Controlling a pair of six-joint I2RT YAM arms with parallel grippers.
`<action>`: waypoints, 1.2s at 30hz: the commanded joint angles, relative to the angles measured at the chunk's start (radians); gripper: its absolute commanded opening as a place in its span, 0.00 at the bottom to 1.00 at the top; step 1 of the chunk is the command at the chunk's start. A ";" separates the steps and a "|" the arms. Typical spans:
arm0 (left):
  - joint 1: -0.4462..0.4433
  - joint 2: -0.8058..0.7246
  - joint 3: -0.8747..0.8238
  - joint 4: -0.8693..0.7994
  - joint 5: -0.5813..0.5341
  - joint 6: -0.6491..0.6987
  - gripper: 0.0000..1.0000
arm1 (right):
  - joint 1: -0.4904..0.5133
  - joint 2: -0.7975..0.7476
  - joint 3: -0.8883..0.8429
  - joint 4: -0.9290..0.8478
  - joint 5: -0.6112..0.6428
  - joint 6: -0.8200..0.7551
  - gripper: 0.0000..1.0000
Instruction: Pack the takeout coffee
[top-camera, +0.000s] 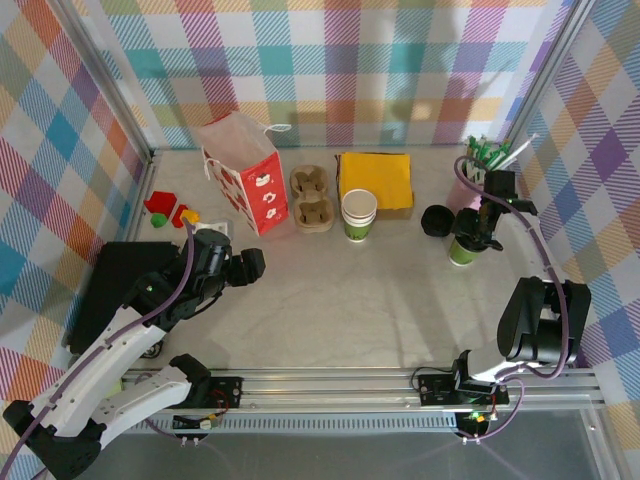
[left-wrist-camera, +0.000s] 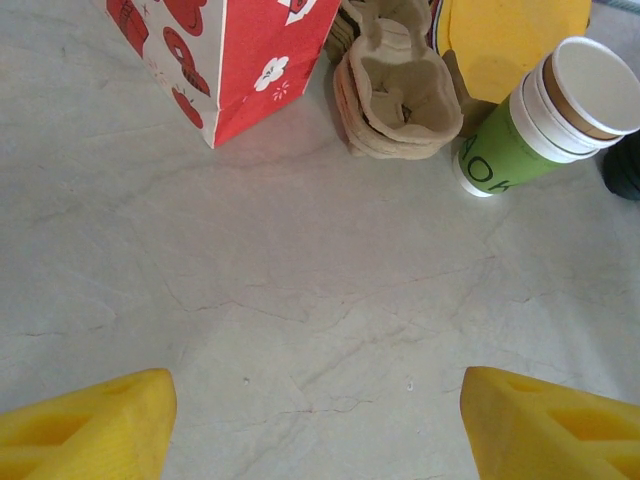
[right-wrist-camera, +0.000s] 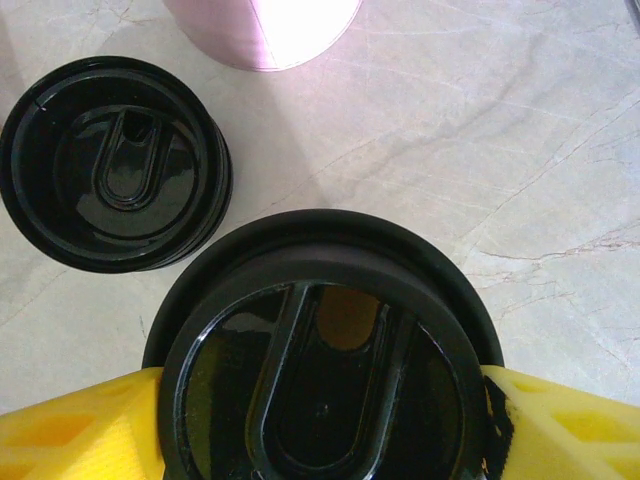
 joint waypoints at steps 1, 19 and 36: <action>0.008 0.000 0.032 -0.019 -0.016 0.010 0.75 | -0.008 0.009 0.025 -0.022 0.006 -0.015 0.76; 0.008 0.030 0.096 -0.037 -0.024 0.010 0.75 | -0.009 -0.095 0.132 -0.137 -0.003 -0.037 0.83; 0.011 0.272 0.394 -0.066 -0.049 -0.005 0.76 | -0.009 -0.379 0.186 -0.219 -0.538 0.176 0.90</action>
